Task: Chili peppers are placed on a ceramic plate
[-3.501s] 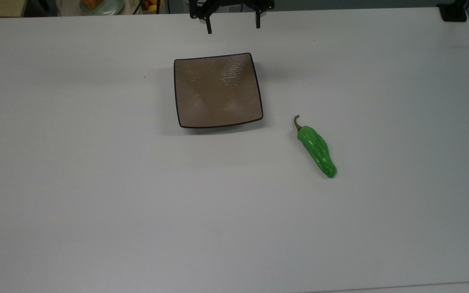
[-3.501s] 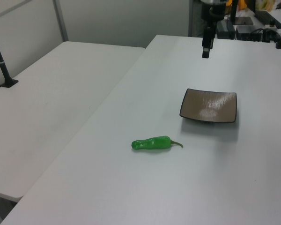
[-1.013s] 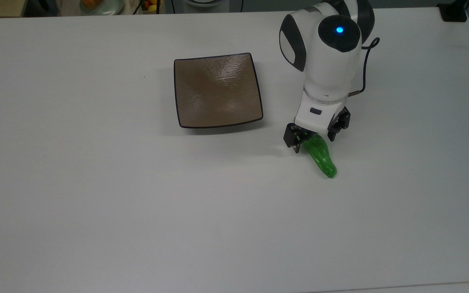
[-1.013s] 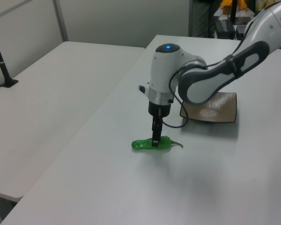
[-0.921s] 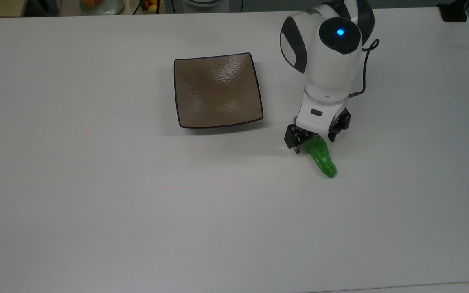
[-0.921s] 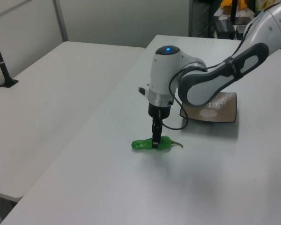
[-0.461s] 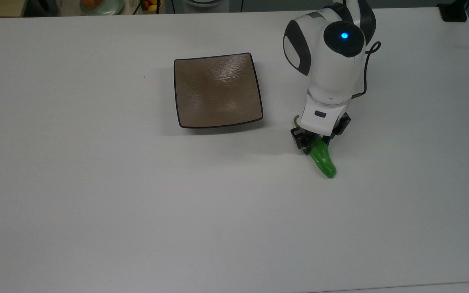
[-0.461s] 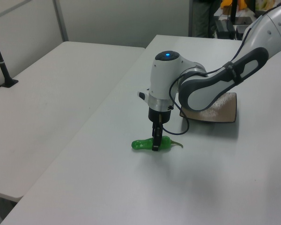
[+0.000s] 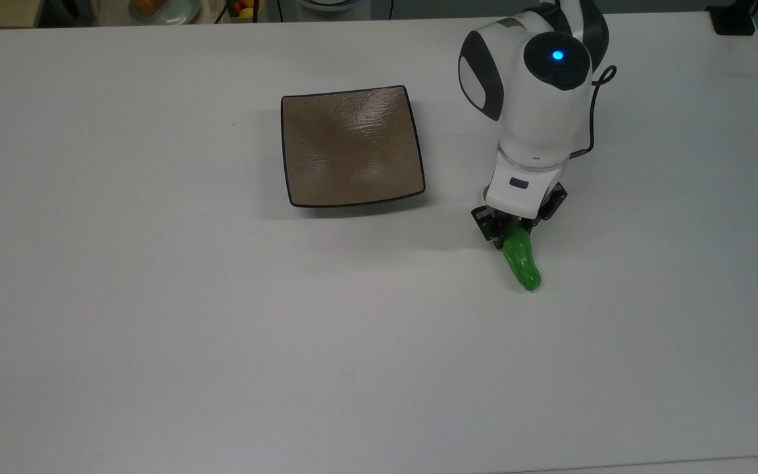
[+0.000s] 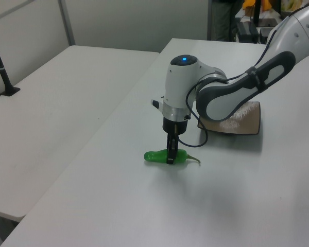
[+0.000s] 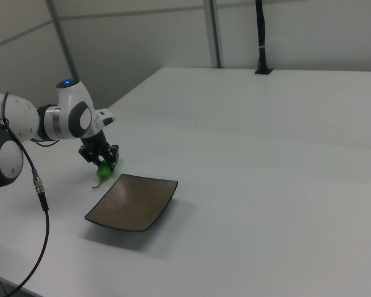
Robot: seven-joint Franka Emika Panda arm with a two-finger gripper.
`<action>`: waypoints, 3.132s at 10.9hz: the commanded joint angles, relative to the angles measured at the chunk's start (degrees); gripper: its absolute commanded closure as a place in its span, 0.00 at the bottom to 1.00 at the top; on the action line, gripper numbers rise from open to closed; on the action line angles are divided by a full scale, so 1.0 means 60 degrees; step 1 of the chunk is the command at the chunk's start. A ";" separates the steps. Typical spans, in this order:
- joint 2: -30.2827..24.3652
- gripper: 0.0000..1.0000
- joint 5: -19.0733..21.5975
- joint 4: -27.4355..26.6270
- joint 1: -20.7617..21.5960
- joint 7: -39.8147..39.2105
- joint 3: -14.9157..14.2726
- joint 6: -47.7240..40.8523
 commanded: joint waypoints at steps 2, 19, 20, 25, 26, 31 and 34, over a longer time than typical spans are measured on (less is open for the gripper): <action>-0.1052 1.00 -0.0023 -0.0293 0.0012 0.0093 0.0007 -0.0805; -0.6197 0.99 -0.0081 -0.5064 -0.2492 -0.0903 -0.0096 -0.3718; -0.6168 0.99 -0.0111 -0.5257 -0.2624 -0.0961 -0.0096 -0.3261; -0.5948 0.99 -0.0170 -0.6458 -0.3020 -0.1313 -0.0096 -0.0419; -0.5831 0.99 -0.0155 -0.6532 -0.3035 -0.1313 -0.0096 -0.0052; -0.5655 0.22 -0.0023 -0.6416 -0.3050 -0.1181 -0.0096 -0.0004; -0.5713 0.00 -0.0009 -0.6125 -0.3036 -0.1152 -0.0096 -0.0179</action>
